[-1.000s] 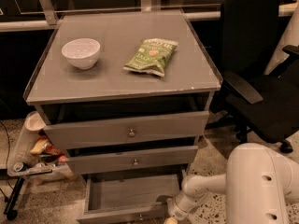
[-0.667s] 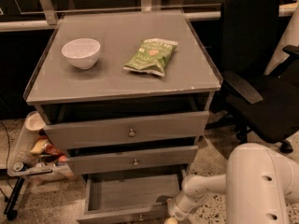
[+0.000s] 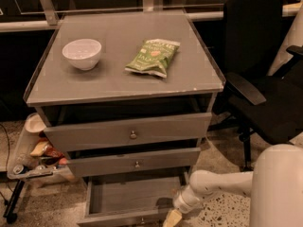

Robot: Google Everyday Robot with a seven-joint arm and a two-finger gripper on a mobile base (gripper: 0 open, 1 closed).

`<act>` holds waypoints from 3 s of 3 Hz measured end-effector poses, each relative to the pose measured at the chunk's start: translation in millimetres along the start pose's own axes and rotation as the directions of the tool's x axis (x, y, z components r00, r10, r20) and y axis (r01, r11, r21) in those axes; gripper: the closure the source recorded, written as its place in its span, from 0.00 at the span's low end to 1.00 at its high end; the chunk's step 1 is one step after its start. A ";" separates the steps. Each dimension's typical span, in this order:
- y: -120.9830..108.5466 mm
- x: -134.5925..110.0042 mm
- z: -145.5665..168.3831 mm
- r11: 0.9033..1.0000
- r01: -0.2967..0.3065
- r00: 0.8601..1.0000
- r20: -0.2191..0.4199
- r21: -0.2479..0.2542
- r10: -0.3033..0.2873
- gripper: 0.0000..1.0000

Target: Open bottom drawer

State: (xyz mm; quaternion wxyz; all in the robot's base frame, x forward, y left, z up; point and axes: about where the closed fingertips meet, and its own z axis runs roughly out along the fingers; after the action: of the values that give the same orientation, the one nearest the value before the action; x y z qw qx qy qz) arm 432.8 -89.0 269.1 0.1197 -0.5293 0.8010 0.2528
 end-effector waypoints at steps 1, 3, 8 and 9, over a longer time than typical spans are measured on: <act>-2.8 -3.1 -4.8 1.000 0.005 1.000 0.003 0.011 -0.005 0.00; -4.4 24.7 46.8 0.998 -0.029 0.997 -0.076 -0.050 0.026 0.00; 60.4 97.3 64.4 0.978 -0.079 0.979 -0.202 -0.192 0.040 0.00; 85.5 115.0 54.7 0.970 -0.101 0.976 -0.211 -0.222 0.053 0.00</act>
Offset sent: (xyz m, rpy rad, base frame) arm -0.0036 0.0048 -0.0425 -0.0535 0.0602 0.0222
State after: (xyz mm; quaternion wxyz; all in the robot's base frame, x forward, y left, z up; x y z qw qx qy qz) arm 303.7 -123.9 193.9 -0.0354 -0.5312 0.7941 0.2932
